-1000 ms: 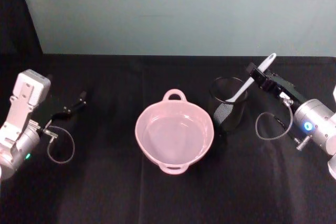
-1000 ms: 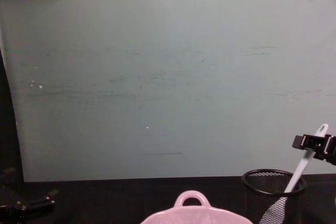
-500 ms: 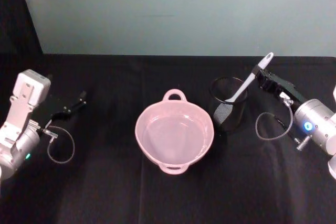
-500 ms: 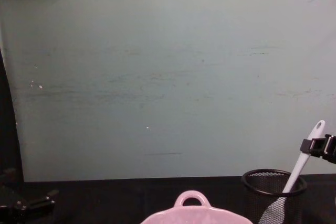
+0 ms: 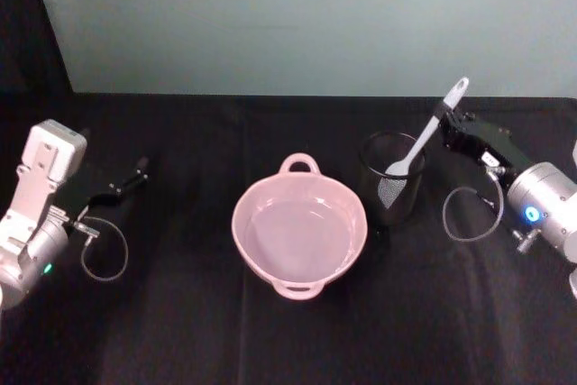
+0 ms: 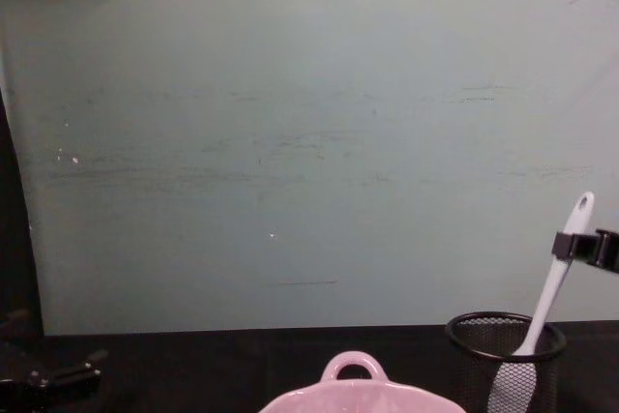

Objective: Use the one hand to pick up the spoon and stir the clear water in the bowl.

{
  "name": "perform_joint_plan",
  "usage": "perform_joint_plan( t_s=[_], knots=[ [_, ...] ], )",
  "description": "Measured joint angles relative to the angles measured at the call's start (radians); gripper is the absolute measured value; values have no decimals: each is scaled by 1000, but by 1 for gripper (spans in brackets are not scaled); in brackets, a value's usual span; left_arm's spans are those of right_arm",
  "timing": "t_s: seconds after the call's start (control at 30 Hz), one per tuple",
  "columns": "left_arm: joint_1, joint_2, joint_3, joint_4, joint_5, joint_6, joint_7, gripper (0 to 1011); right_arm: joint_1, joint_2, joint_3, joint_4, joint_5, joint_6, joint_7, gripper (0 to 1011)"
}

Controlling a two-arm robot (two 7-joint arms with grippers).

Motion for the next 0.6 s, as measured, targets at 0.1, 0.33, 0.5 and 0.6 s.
perform_joint_plan(
  t_s=[0.1, 0.33, 0.5, 0.6],
  knots=[
    [0, 0, 0, 0, 0, 0, 0, 1011, -1, 13, 2, -27, -22, 6, 0, 109],
    [0, 0, 0, 0, 0, 0, 0, 1011, -2, 45, 19, -99, -55, 24, 15, 109],
    [0, 0, 0, 0, 0, 0, 0, 1011, 5, 81, 24, -144, -101, 5, 59, 109],
    [0, 0, 0, 0, 0, 0, 0, 1011, 12, 100, 28, -168, -127, -4, 83, 109]
  ],
)
